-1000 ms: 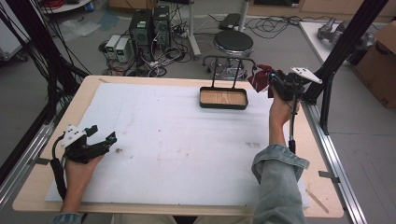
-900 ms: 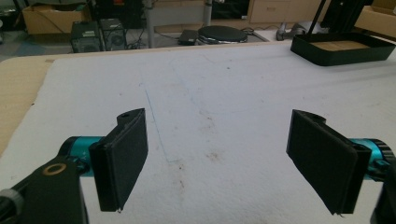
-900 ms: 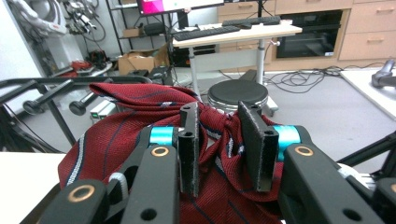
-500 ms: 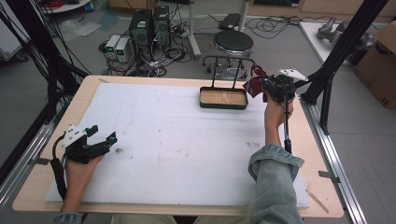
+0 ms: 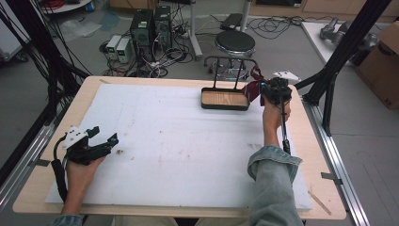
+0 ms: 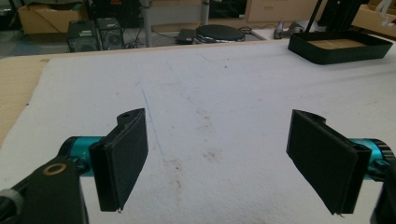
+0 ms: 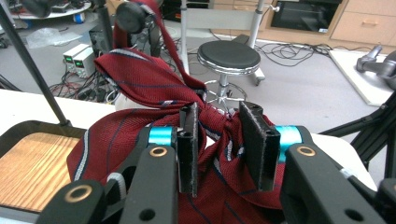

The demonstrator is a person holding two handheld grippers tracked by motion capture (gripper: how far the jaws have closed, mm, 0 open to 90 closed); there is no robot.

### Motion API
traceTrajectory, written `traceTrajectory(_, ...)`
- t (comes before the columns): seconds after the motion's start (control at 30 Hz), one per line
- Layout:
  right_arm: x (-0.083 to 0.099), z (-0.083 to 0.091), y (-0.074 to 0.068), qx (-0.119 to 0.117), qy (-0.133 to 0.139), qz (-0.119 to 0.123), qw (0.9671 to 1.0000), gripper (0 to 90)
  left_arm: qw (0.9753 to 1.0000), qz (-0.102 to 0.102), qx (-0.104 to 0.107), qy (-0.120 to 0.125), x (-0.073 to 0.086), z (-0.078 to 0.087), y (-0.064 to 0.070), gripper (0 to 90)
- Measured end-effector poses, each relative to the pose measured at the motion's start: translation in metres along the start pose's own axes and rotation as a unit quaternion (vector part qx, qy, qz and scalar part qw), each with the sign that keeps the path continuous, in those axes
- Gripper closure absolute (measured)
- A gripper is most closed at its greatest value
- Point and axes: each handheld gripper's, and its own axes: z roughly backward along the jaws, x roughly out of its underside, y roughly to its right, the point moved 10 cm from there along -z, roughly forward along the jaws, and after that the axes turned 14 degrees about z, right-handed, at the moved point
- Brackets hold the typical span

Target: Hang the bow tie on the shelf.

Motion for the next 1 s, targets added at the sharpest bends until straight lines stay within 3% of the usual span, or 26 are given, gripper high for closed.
traceTrajectory(0.7,0.0,0.0,-0.01,-0.022,-0.004,-0.002,0.9998,61.4,1.0,0.0,0.0,-0.002,0.001,0.001,0.001,20.9)
traceTrajectory(1.0,-0.008,0.006,-0.024,-0.045,0.003,0.007,0.999,50.9,1.0,-0.003,0.001,-0.004,0.002,-0.002,0.002,20.9)
